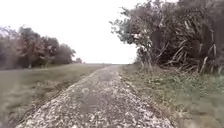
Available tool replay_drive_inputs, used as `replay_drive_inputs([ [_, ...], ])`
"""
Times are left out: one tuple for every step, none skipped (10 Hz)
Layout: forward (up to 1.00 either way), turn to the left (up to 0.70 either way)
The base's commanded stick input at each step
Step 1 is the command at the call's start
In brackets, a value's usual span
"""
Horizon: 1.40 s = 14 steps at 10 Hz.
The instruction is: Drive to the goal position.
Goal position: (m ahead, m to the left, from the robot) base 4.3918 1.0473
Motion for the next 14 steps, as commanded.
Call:
replay_drive_inputs([
  [0.7, 0.0],
  [0.7, 0.0],
  [0.7, 0.0],
  [0.7, 0.0],
  [0.7, 0.0],
  [0.7, 0.0],
  [0.7, 0.0],
  [0.7, 0.0],
  [0.7, 0.0],
  [0.7, 0.0],
  [0.7, 0.0],
  [0.7, 0.0],
  [0.7, 0.0],
  [0.7, 0.0],
])
